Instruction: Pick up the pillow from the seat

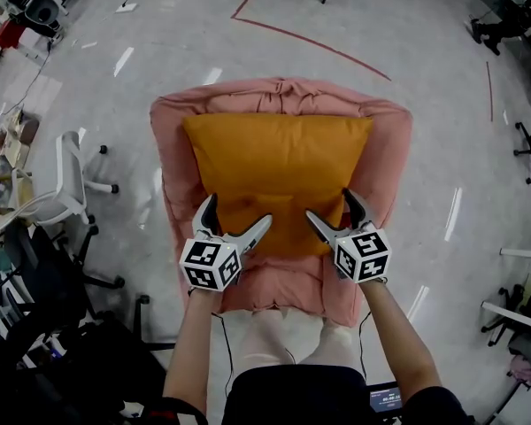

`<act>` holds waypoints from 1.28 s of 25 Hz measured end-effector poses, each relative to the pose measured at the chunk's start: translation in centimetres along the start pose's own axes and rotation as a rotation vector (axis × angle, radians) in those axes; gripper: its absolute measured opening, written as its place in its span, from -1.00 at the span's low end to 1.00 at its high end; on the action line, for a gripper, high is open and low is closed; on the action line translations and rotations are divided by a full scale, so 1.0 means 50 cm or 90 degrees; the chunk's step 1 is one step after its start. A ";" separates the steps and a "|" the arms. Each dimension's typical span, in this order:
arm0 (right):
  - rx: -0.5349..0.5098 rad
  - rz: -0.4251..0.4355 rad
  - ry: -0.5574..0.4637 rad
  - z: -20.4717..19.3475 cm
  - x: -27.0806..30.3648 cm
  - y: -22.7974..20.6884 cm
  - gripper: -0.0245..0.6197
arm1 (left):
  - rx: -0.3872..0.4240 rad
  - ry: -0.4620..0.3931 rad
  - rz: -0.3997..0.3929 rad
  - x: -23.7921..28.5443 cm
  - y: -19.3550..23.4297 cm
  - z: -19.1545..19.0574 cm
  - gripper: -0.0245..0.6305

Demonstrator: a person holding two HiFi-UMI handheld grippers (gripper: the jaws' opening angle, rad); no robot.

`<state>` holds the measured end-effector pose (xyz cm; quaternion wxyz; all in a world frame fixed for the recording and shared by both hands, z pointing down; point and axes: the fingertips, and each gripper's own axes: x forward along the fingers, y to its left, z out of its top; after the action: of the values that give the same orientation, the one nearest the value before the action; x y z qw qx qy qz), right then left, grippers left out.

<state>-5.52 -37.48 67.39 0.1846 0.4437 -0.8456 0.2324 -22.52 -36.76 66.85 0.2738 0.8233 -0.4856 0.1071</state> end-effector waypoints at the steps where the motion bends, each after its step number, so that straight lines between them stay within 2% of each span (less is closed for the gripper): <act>1: -0.002 -0.003 -0.003 -0.001 0.004 0.002 0.40 | -0.003 0.002 0.002 0.003 0.008 -0.004 0.81; 6: -0.017 -0.021 -0.009 -0.006 0.019 0.011 0.60 | -0.008 0.014 0.011 0.011 0.039 -0.028 0.86; 12: 0.006 -0.032 -0.029 -0.002 0.013 0.004 0.60 | -0.025 0.011 0.020 0.016 0.062 -0.041 0.87; 18: 0.040 -0.055 -0.014 -0.027 0.004 -0.037 0.60 | -0.032 0.009 0.032 0.018 0.076 -0.049 0.87; 32: 0.046 -0.055 -0.001 -0.048 0.047 -0.049 0.60 | -0.022 0.031 0.042 0.030 0.136 -0.065 0.87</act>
<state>-4.50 -38.91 71.15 0.1775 0.4868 -0.8166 0.2544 -27.32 -38.63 72.57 0.2959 0.7993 -0.5072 0.1278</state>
